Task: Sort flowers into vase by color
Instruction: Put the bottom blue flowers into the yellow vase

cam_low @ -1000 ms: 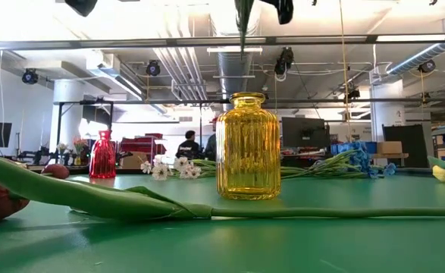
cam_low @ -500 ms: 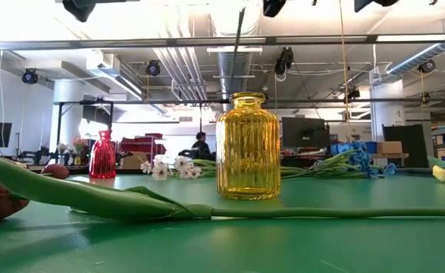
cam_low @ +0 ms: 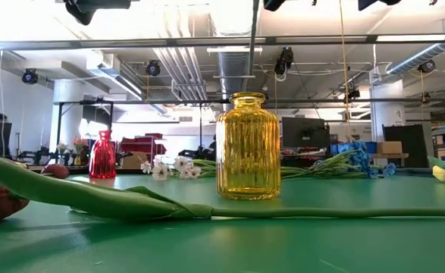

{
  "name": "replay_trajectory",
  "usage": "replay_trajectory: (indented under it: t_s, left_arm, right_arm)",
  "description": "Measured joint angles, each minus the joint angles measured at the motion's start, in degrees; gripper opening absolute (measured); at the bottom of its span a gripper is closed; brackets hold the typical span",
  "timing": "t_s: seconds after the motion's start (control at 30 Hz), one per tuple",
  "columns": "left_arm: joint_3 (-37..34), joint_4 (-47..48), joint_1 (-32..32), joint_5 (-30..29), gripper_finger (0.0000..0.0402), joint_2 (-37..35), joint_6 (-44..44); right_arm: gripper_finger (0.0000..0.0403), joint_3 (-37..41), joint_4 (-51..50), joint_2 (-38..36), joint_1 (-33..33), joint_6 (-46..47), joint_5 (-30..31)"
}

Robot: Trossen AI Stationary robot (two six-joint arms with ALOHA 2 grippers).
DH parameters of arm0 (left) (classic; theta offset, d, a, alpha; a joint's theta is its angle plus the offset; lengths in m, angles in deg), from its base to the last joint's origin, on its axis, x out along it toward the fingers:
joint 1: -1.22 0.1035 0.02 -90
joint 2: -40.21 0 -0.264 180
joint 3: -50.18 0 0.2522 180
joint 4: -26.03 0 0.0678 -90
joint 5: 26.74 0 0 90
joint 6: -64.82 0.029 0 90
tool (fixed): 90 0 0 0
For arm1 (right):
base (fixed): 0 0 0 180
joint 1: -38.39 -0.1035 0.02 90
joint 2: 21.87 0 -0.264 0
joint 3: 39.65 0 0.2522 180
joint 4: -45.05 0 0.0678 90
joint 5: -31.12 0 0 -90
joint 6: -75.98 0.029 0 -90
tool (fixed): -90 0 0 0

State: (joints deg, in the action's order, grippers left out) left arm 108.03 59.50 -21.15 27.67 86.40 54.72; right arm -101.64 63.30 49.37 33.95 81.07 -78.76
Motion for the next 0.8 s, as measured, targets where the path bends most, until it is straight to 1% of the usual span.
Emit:
replay_trajectory:
  t_s: [0.43, 0.8]
  left_arm:
    - [0.00, -0.13, 0.09, -0.24, 0.0000, 0.35, -0.85]
    - [0.00, -0.15, 0.09, -1.44, 0.0000, 0.48, -0.93]
  right_arm:
    - [0.0018, 0.17, 0.49, 5.60, -0.95, -3.68, 0.48]
    - [0.0018, 0.17, 0.50, 8.29, -0.95, -5.14, 0.48]
